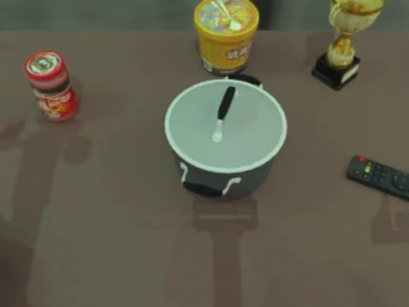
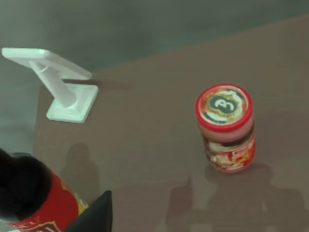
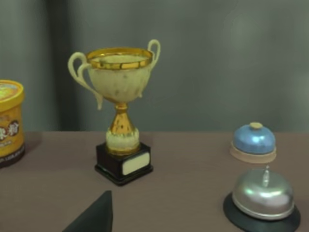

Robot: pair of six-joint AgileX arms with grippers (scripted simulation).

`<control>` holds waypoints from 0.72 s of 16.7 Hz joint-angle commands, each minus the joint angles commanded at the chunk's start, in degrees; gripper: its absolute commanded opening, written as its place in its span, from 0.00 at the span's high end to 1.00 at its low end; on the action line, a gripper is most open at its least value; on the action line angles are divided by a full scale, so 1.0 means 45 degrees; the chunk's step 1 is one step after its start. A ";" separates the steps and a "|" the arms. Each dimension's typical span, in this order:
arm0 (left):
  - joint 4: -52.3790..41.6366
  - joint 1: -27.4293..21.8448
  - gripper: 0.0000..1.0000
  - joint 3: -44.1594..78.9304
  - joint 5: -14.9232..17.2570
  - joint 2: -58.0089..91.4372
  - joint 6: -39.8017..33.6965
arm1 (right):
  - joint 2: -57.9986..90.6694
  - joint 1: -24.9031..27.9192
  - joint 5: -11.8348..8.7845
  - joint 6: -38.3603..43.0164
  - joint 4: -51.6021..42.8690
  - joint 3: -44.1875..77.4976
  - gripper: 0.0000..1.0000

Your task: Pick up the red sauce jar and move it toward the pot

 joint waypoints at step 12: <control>-0.8994 -0.0176 0.00 1.6437 0.1263 1.5551 0.4737 | 0.0000 0.0000 0.0000 0.0000 0.0000 0.0000 0.00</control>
